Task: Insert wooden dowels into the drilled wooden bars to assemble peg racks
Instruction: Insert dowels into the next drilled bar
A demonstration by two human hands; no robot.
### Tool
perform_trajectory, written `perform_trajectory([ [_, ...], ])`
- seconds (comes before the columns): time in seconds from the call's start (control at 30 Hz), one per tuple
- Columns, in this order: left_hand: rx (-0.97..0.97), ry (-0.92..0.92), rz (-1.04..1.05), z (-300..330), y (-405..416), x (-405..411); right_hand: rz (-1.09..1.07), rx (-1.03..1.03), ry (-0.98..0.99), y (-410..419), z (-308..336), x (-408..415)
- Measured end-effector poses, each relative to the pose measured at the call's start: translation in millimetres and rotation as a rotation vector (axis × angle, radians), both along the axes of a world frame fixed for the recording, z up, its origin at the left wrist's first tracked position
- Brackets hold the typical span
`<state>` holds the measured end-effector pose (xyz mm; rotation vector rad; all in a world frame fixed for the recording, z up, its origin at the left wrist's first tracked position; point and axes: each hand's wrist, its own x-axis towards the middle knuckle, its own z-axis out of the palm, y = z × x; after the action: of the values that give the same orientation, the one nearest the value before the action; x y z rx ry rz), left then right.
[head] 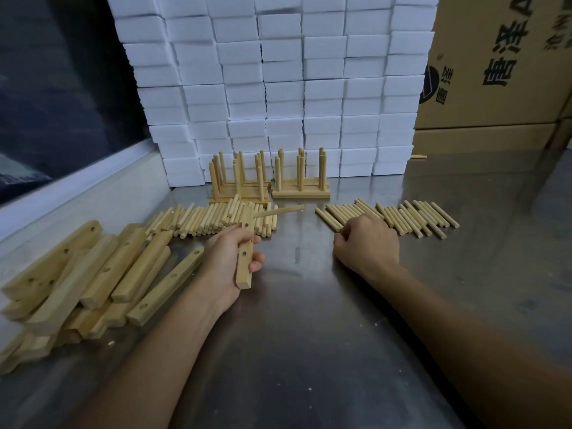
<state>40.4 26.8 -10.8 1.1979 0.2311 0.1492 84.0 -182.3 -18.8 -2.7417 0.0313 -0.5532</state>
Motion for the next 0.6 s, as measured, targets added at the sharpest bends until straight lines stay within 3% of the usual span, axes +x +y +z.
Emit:
perform_trajectory([
  [0.27,0.017,-0.046,0.038,-1.4,-4.1,-0.2,0.018,0.108,0.066,-3.7,3.6,1.1],
  [0.47,0.048,-0.042,0.069,-4.1,-5.5,0.6,0.089,-0.013,0.145,-1.8,-1.3,-5.2],
  [0.6,0.054,-0.035,0.056,-4.3,-5.0,1.3,0.133,0.269,0.081,0.5,-1.4,-8.0],
])
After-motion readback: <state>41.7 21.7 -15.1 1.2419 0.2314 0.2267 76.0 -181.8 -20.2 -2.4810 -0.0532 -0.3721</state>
